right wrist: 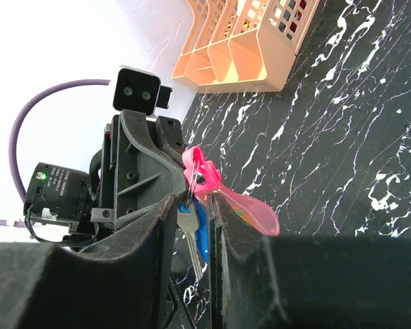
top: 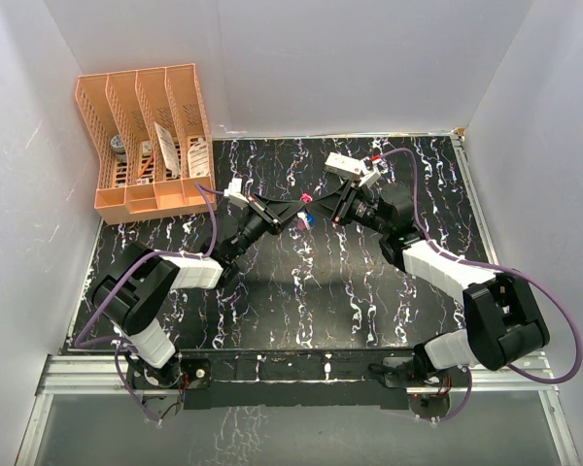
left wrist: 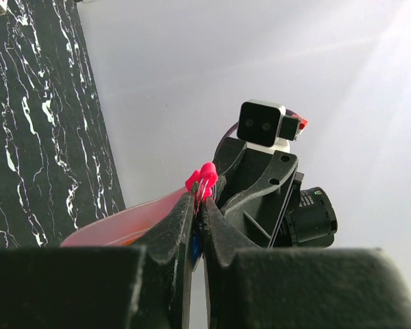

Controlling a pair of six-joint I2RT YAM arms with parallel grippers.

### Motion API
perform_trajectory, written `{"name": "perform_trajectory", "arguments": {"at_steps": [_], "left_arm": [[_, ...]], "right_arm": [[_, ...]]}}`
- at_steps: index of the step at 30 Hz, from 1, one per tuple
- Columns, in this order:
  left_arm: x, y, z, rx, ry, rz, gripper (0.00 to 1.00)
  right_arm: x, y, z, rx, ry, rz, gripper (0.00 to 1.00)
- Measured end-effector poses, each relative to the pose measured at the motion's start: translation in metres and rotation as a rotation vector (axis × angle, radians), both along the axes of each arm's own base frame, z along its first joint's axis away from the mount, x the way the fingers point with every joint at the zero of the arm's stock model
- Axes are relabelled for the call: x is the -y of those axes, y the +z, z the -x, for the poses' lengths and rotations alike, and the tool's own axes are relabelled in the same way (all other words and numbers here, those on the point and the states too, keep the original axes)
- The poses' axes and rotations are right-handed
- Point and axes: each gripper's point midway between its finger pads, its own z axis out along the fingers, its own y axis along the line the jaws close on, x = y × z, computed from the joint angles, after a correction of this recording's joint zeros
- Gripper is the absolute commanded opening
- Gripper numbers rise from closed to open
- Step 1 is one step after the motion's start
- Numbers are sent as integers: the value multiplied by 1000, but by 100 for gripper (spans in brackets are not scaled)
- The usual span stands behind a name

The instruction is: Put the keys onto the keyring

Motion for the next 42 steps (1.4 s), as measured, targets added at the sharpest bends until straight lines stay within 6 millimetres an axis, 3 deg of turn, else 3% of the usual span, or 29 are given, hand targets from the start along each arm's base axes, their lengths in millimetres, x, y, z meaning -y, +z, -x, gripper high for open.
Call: {"name": "perform_trajectory", "arguments": {"at_steps": [18,24,29,33,34,36,38,41,42], "left_arm": [[1,-7,7,-9,4,-3,0],[-1,-13,9,-19,9,-9,0],[1,-17,12,-28,2,-16,0],[0,-18,12,-31,1,-18,0],[0,-18,12,-31,1,-18,7],[0,-18,12,-30,1,-18,45],[1,-19,14,-22,-7,-26,69],[2,-20,17,-13,-23,-33,94],[1,-21,18,-7,-26,-43,97]], "right_arm": [[1,-7,1,-19,-3,8,18],[1,-9,2,-30,-3,13,12],[1,-8,1,-26,-8,12,1],[1,-8,1,-23,-8,11,0],[1,-8,1,-23,-8,11,0],[1,-8,1,-22,-8,12,0],[2,-8,-1,-18,-14,15,0],[4,-11,-2,-18,-32,33,0],[6,-13,-2,-22,-36,43,0]]}}
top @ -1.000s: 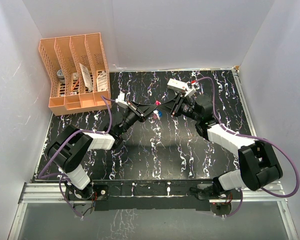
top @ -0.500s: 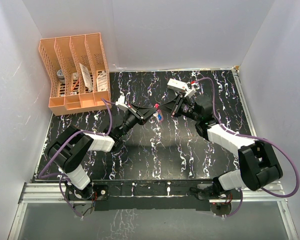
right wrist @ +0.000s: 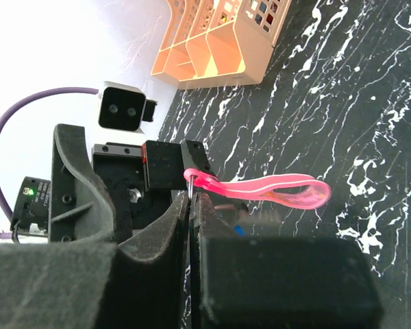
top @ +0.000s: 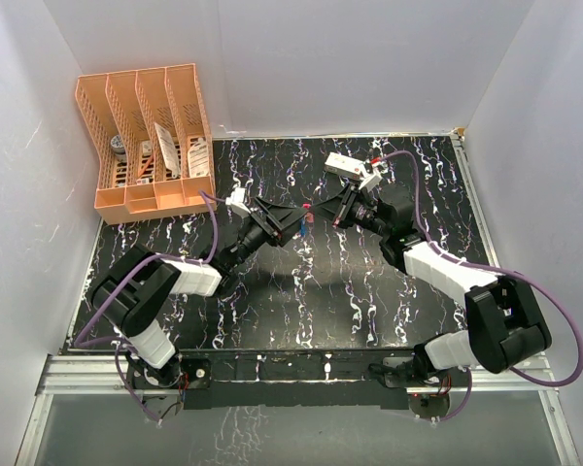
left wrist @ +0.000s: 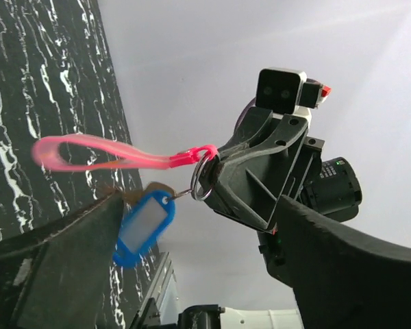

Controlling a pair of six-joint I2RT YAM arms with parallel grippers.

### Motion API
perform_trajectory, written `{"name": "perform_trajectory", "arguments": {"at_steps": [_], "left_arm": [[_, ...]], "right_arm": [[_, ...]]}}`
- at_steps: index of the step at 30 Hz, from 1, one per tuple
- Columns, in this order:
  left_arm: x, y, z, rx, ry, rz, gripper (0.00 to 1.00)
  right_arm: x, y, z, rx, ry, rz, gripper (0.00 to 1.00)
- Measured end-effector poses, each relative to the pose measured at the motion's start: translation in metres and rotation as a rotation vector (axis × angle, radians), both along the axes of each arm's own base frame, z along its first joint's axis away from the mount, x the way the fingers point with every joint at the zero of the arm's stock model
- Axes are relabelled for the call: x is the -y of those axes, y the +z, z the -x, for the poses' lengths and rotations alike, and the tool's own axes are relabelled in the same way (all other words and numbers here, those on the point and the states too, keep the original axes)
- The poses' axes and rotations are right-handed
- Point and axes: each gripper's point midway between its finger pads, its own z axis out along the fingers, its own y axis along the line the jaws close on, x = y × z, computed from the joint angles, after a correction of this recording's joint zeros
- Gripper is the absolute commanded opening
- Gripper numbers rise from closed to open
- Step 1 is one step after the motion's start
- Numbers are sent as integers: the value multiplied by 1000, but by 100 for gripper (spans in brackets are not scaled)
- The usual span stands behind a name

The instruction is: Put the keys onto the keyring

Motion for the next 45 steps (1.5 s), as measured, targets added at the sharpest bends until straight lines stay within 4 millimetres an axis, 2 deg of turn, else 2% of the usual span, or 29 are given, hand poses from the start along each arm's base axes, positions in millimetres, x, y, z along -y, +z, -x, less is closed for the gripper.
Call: {"name": "perform_trajectory", "arguments": {"at_steps": [4,9,12,15,23,29,38,45], "left_arm": [[-17,1,-3,33,29,-50,98],[-39,35,1,189,78,-125,97],[-41,41,9,268,73,-204,97],[-42,32,13,322,61,-302,96],[-40,-23,25,425,-37,-619,96],[-38,-39,36,568,-79,-728,98],[-46,-44,56,828,-39,-730,99],[-39,-25,57,988,-14,-702,98]], "right_arm": [[6,-1,0,3,-14,22,0],[10,1,-1,11,-19,25,0],[10,0,1,13,-6,30,0],[9,0,4,19,14,36,0],[5,-2,12,25,72,46,0],[4,-6,17,8,92,50,0],[1,-5,24,6,137,43,0],[-1,-4,29,3,163,37,0]]}}
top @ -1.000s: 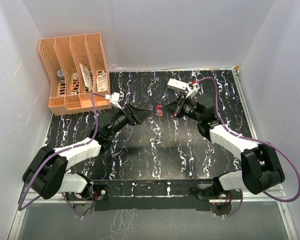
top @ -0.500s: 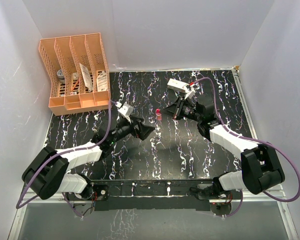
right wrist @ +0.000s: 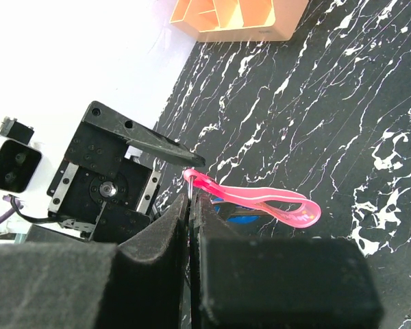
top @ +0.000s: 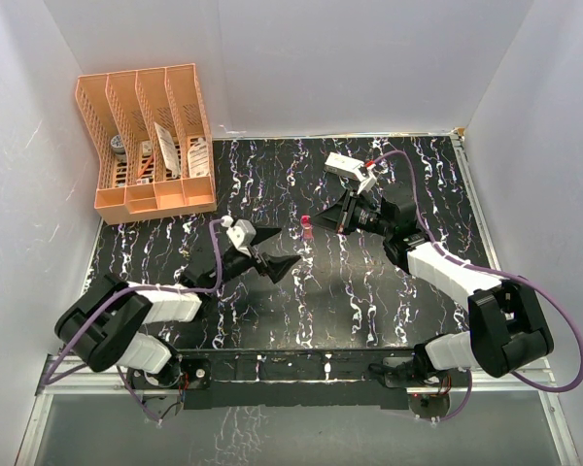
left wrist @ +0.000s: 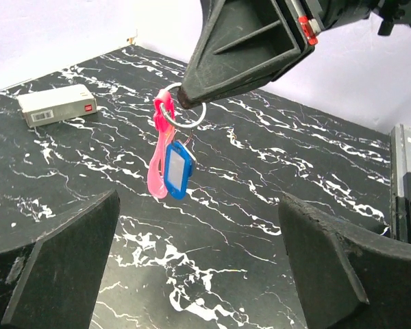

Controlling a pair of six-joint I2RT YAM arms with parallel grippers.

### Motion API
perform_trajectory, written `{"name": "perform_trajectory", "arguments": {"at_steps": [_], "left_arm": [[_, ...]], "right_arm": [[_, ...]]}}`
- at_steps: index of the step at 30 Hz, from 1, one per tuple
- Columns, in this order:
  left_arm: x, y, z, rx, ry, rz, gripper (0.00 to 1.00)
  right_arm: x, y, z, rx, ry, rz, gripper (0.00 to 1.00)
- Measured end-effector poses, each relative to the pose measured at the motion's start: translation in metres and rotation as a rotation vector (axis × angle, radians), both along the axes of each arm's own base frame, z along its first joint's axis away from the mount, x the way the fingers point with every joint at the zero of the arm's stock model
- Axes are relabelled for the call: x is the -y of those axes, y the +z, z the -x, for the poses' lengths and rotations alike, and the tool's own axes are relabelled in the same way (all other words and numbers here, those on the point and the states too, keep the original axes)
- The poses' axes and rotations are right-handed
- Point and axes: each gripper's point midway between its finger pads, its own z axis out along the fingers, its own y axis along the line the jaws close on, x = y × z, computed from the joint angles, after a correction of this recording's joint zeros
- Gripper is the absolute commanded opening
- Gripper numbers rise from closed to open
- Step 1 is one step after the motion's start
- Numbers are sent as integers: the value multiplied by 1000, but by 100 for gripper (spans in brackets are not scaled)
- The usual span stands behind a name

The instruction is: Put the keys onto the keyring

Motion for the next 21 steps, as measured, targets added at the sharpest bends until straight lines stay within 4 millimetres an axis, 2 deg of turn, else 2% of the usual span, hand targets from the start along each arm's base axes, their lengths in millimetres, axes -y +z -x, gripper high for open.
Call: {"name": "perform_trajectory", "arguments": {"at_steps": [2,9,11,12,13,16,21], "left_arm": [[5,0,-1,31,-22,-9,98],[18,-9,-12,77,-50,-24,87],[21,-14,-14,74,-50,-23,88],[22,-20,-16,60,-52,-25,96],[23,-24,-17,49,-53,-28,98],[26,-33,-19,22,-60,-34,99],[29,-26,-22,40,-58,-17,95]], "right_arm": [[0,0,1,-1,7,-1,0],[-1,1,4,-2,21,-4,0],[-2,1,4,-2,26,-5,0],[-2,1,5,-3,28,-5,0],[-2,1,5,-3,29,-5,0],[-2,2,5,0,29,-6,0],[-1,6,7,12,30,-11,0]]}}
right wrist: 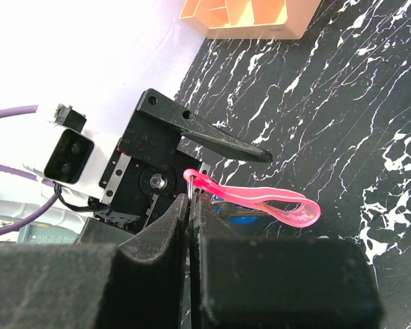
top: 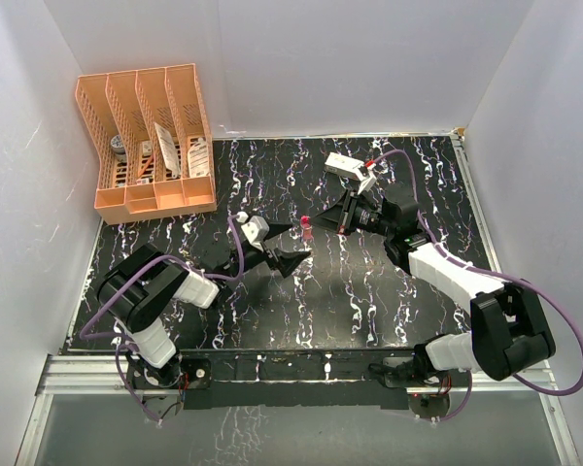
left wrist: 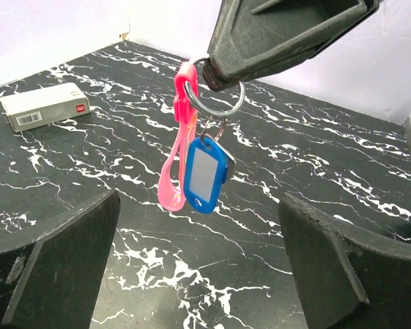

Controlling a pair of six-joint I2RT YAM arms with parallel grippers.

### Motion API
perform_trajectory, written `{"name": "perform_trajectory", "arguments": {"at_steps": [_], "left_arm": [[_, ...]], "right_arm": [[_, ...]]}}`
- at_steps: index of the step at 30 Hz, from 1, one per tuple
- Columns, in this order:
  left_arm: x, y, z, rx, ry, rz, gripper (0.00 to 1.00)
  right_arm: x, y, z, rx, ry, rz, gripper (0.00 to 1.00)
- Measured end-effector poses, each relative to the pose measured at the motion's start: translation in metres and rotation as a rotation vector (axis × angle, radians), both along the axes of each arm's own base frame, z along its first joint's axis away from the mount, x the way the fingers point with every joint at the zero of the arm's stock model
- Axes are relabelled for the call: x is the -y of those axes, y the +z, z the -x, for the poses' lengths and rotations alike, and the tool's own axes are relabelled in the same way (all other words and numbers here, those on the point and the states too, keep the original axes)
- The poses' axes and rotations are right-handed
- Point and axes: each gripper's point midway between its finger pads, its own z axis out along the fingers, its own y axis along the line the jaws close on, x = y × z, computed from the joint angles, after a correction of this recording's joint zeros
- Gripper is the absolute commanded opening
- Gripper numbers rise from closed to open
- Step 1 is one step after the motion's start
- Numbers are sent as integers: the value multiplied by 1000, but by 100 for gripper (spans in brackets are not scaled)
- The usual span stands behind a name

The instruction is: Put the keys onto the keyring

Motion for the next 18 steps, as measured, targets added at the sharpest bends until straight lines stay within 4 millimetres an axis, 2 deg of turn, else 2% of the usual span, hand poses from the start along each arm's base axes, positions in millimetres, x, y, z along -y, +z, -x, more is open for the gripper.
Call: {"name": "perform_trajectory", "arguments": {"at_steps": [14,16,18], "left_arm": [[10,22,-5,42,-27,39,48],[11,23,-5,47,-36,41,44],[13,25,-4,54,-49,41,32]], "right_arm": [[0,0,1,-4,2,-2,0],[0,0,1,-6,2,-1,0],[0,-1,1,-9,2,0,0]]}}
